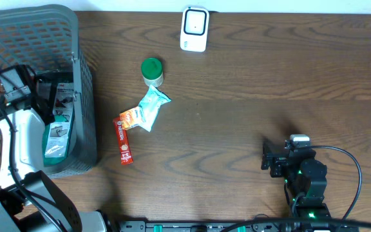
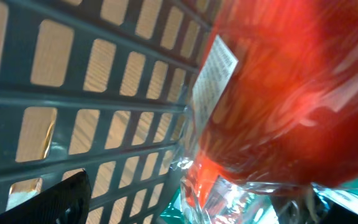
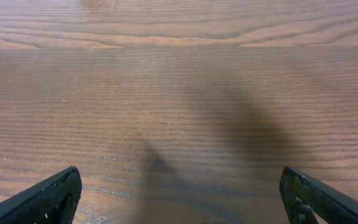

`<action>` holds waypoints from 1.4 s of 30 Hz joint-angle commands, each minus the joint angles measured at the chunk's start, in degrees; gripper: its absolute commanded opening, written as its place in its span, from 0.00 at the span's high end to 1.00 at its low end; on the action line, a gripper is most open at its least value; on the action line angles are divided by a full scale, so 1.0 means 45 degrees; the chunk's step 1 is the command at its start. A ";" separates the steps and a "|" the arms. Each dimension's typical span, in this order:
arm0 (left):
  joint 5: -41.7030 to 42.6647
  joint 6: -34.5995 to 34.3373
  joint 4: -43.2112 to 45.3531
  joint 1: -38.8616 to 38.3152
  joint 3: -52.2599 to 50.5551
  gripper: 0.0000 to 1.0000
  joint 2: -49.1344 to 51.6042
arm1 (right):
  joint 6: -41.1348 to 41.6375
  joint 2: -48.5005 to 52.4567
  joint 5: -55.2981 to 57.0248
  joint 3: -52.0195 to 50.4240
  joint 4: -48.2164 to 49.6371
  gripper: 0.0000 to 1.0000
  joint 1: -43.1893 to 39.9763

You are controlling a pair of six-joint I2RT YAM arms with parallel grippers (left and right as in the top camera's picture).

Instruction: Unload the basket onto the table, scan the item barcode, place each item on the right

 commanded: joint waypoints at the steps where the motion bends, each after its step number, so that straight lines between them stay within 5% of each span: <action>1: -0.0335 -0.0160 -0.0024 0.0335 0.0029 0.08 0.0015 | 0.0170 -0.0019 0.0034 -0.0015 0.0024 0.01 0.0092; 13: 0.1404 -0.0010 0.0588 0.0646 0.0029 0.08 0.0345 | 0.0170 -0.0019 0.0029 -0.0015 0.0005 0.01 0.0092; 30: 0.1423 0.0525 0.1632 0.0748 0.0029 0.09 0.1253 | 0.0170 -0.0019 0.0034 -0.0015 -0.0180 0.01 0.0092; 42: 0.1889 0.0520 0.1792 0.0899 0.0029 0.46 0.1729 | 0.0170 -0.0019 0.0029 -0.0015 -0.0223 0.01 0.0092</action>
